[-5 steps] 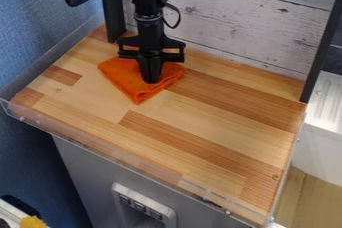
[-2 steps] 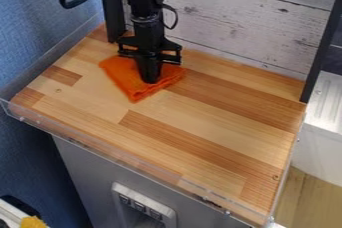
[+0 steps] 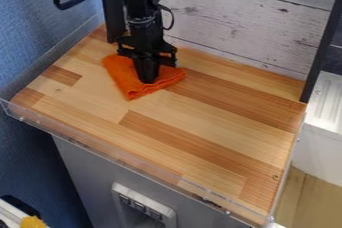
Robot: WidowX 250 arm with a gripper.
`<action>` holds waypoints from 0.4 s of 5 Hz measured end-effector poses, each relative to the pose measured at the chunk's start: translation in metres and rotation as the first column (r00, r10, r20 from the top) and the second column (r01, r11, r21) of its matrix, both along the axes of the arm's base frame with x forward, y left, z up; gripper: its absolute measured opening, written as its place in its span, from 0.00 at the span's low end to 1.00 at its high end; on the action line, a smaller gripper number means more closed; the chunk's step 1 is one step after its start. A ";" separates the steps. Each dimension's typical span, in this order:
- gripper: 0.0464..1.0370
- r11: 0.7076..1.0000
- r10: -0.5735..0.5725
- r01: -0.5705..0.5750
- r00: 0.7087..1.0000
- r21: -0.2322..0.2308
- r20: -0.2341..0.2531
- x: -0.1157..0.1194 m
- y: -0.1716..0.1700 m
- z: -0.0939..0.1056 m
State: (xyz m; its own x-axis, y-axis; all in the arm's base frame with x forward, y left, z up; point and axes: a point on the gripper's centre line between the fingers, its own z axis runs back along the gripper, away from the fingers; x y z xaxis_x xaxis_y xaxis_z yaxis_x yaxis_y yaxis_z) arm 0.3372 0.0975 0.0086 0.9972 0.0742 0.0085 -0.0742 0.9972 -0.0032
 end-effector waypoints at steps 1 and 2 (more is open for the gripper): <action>0.19 1.000 -0.016 0.015 0.999 -0.006 -0.046 -0.012 0.009 0.003; 0.45 1.000 -0.021 0.021 0.997 -0.013 -0.071 -0.017 0.004 0.013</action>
